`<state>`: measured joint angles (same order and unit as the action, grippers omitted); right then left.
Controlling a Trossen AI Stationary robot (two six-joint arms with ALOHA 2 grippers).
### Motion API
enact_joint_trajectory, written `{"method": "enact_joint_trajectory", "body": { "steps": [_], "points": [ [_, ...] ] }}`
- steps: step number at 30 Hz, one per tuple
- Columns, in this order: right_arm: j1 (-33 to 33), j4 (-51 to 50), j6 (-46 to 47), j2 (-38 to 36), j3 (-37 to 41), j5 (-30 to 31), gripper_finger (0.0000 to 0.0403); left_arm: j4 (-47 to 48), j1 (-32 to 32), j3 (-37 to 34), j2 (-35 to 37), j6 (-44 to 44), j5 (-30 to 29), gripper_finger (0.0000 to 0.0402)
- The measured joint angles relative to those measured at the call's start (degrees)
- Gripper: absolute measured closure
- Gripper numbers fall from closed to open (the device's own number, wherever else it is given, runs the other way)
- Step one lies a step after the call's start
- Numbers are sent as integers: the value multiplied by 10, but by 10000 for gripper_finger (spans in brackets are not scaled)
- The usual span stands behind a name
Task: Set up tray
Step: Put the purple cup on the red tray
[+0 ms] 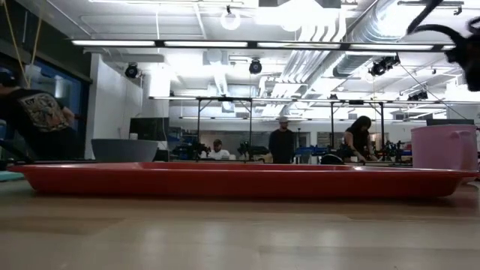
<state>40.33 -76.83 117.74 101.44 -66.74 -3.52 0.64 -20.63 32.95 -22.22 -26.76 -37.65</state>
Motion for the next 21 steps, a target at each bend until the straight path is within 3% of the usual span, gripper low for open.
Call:
{"method": "enact_joint_trajectory", "body": {
  "steps": [4, 13, 21],
  "points": [
    [-17, -73, -9, 20, -24, 32, 234, 5, 0, 0, 0, 0, 0, 341],
    [-75, -3, -23, 55, 12, 62, 246, 14, 0, 0, 0, 0, 0, 341],
    [-115, -72, -34, 56, 24, 84, 238, 14, 0, 0, 0, 0, 0, 341]
  ]
}}
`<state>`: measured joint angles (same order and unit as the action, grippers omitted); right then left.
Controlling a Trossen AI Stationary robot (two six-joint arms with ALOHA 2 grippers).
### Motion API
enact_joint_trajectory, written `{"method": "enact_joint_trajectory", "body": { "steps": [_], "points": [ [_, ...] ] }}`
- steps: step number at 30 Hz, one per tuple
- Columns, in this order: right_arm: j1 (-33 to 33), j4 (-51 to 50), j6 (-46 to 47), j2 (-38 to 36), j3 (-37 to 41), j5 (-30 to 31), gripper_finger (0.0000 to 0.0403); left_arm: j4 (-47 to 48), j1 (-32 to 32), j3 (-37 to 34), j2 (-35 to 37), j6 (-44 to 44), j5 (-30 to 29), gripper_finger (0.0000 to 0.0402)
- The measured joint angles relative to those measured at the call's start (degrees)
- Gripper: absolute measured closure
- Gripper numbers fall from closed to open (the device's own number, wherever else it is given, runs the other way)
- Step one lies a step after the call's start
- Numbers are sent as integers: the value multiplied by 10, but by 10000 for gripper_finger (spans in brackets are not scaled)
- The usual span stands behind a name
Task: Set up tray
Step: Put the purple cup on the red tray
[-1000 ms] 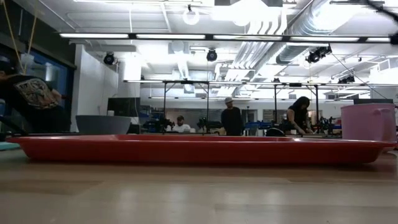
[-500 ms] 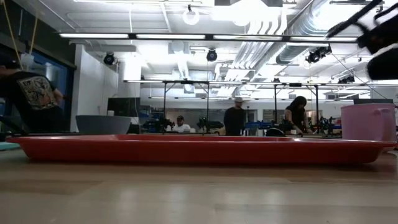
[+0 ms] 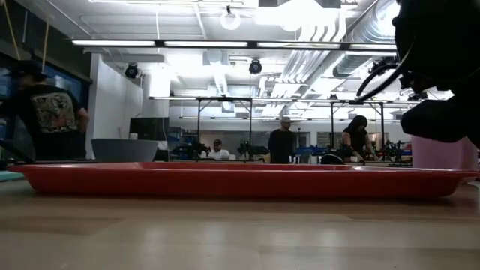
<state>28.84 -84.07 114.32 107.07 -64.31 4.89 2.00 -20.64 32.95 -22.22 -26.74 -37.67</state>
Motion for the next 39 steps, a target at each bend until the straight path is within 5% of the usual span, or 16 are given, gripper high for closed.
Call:
{"method": "enact_joint_trajectory", "body": {
  "steps": [15, 31, 39],
  "points": [
    [-63, -24, -44, 0, 0, 86, 237, 0, 0, 0, 0, 0, 0, 341],
    [-98, 72, -47, 0, 38, 81, 240, -1, 0, 0, 0, 0, 24, 341],
    [-97, 59, -47, 0, 38, 78, 276, -1, 0, 0, 0, 0, 24, 341]
  ]
}}
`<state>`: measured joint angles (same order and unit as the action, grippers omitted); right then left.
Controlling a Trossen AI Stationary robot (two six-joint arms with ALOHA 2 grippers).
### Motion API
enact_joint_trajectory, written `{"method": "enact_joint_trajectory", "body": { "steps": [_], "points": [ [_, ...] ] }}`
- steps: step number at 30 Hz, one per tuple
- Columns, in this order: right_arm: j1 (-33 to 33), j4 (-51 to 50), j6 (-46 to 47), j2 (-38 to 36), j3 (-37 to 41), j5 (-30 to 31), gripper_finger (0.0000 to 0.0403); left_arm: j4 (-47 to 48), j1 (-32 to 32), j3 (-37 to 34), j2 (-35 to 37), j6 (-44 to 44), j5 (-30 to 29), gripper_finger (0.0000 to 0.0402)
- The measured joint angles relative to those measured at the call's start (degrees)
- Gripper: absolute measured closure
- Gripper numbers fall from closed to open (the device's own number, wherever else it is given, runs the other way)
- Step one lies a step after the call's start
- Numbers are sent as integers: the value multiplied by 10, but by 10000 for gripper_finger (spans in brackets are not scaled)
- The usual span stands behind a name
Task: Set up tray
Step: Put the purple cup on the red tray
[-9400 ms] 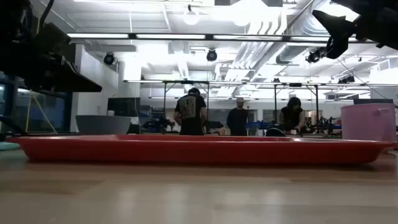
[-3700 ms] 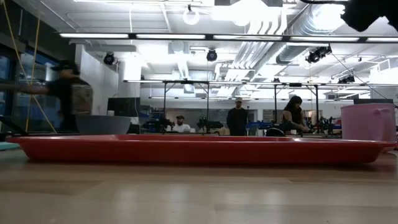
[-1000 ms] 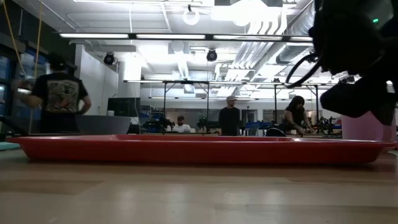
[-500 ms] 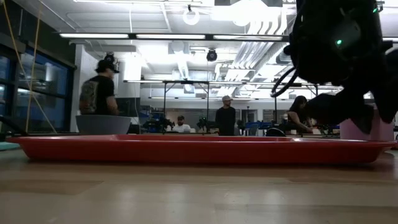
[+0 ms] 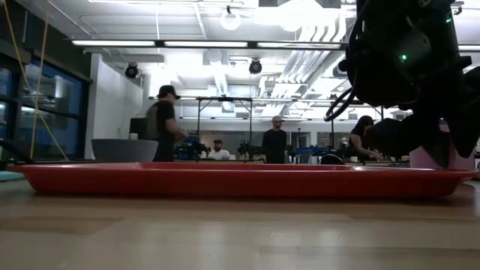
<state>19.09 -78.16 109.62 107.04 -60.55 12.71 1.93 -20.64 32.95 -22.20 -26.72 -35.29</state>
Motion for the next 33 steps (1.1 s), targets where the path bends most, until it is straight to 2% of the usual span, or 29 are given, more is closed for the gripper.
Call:
{"method": "enact_joint_trajectory", "body": {
  "steps": [10, 33],
  "points": [
    [-7, -7, -2, 0, 0, 5, 310, 0, 0, 0, 0, 0, 0, 341],
    [-51, -7, -37, -6, -18, 55, 310, 12, 0, 0, 0, 0, 0, 341]
  ]
}}
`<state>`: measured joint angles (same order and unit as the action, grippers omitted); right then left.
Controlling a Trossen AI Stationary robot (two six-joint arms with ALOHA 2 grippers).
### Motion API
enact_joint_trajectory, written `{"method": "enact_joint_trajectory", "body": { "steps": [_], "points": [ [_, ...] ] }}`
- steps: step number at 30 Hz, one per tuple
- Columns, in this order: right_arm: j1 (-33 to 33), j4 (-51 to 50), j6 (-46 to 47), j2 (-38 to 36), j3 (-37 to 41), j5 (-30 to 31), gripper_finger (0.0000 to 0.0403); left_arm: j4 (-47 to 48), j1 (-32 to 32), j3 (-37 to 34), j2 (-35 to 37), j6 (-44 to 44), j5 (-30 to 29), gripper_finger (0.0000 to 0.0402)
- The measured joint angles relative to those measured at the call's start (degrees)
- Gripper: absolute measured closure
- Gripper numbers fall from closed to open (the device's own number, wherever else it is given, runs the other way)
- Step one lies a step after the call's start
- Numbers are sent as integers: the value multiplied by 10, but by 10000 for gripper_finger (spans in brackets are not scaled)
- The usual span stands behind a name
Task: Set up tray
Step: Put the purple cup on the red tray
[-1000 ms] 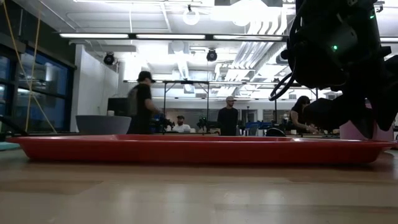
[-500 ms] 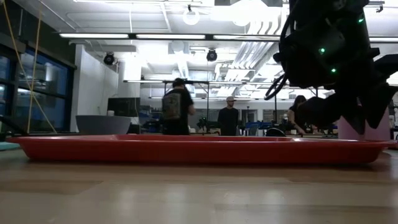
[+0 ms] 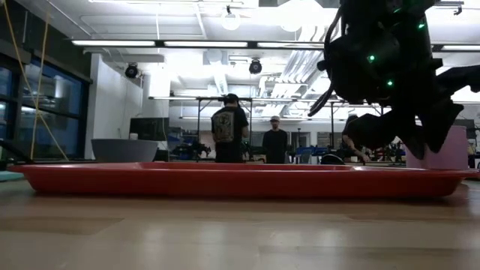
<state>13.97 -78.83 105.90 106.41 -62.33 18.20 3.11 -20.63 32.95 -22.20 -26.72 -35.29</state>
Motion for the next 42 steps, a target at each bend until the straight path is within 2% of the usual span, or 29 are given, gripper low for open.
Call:
{"method": "enact_joint_trajectory", "body": {
  "steps": [10, 14, 17, 19, 24, 27, 31, 34, 36, 38, 42],
  "points": [
    [-10, -33, -51, 0, -63, 43, 305, 1, 0, 0, 0, 0, 0, 341],
    [-4, -61, -114, -20, -113, 82, 300, 1, 0, 0, 0, 0, 0, 341],
    [0, -62, -206, -59, -148, 113, 299, 1, 0, 0, 0, -2, 0, 341],
    [-6, -62, -290, -93, -168, 95, 301, 3, 0, 0, 0, -5, 0, 341],
    [-36, -54, -472, -198, -192, -6, 300, 15, 0, 0, 0, -5, 0, 341],
    [-64, -51, -573, -250, -190, -96, 300, 27, 0, 0, 0, -6, 9, 341],
    [-98, -65, -730, -274, -189, -217, 299, 48, 0, 0, 0, -7, 36, 341],
    [-110, -67, -884, -268, -189, -267, 299, 60, 0, 0, 0, -7, 59, 341],
    [-112, -86, -992, -259, -189, -277, 299, 67, 0, 0, 0, -7, 65, 341],
    [-112, -111, -1077, -246, -188, -261, 299, 71, 0, 0, 0, -5, 67, 341],
    [-123, -104, -1182, -235, -174, -183, 299, 74, 0, 0, 0, 8, 70, 341]
  ]
}}
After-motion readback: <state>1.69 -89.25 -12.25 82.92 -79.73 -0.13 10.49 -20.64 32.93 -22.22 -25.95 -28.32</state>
